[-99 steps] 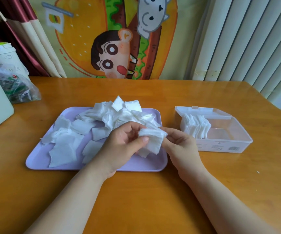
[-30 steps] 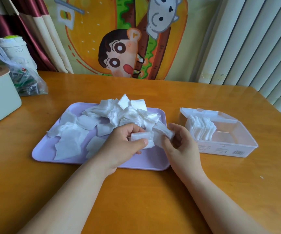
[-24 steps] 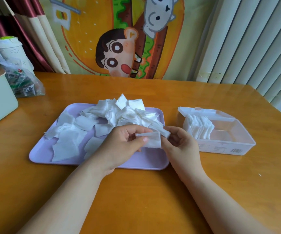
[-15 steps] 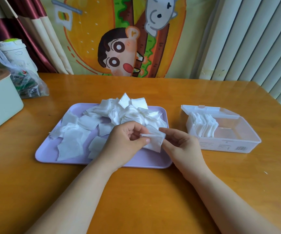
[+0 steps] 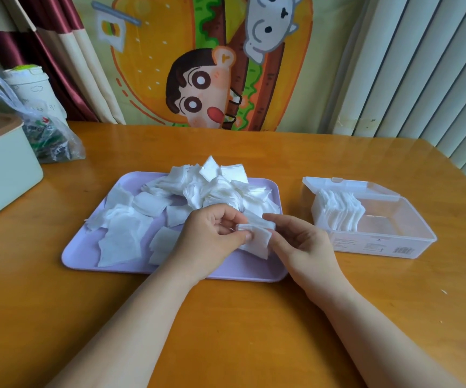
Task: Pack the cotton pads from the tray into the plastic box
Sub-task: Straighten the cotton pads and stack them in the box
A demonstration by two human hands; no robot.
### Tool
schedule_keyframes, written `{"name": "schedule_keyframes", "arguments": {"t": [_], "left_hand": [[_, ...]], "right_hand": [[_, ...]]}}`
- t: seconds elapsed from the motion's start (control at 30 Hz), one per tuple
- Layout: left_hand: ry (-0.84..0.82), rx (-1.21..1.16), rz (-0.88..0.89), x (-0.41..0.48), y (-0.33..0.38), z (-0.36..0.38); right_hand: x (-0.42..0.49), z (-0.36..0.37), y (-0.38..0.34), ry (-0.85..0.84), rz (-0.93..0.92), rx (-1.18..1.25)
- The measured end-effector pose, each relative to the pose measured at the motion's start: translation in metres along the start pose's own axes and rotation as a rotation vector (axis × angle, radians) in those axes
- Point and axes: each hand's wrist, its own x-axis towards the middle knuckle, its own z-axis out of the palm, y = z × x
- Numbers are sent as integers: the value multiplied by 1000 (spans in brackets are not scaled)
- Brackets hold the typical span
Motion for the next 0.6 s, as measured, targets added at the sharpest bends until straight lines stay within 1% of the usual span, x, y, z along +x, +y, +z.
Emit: {"name": "schedule_keyframes", "arguments": {"t": [0.07,0.13,0.23,0.37,0.47,0.53,0.6], "left_hand": [[8,0,-7,0,-1,0],[22,22,2,1,-1,-1],[-22,83,30,3,-4,-3],[-121,175,59,4,-8,-5],[-120,221,72,4,-10,-6],[-98,296,77,4,-10,-6],[-69,372,82,3,-10,-6]], "right_hand": [[-1,1,-3,-51,5,63],[-2,2,-3,-83,11,49],[-1,5,-1,-35,-37,-68],[0,3,1,-21,-82,-131],[0,6,1,34,-71,-170],[-1,8,1,94,-44,-203],[-2,10,3,150,-59,-273]]}}
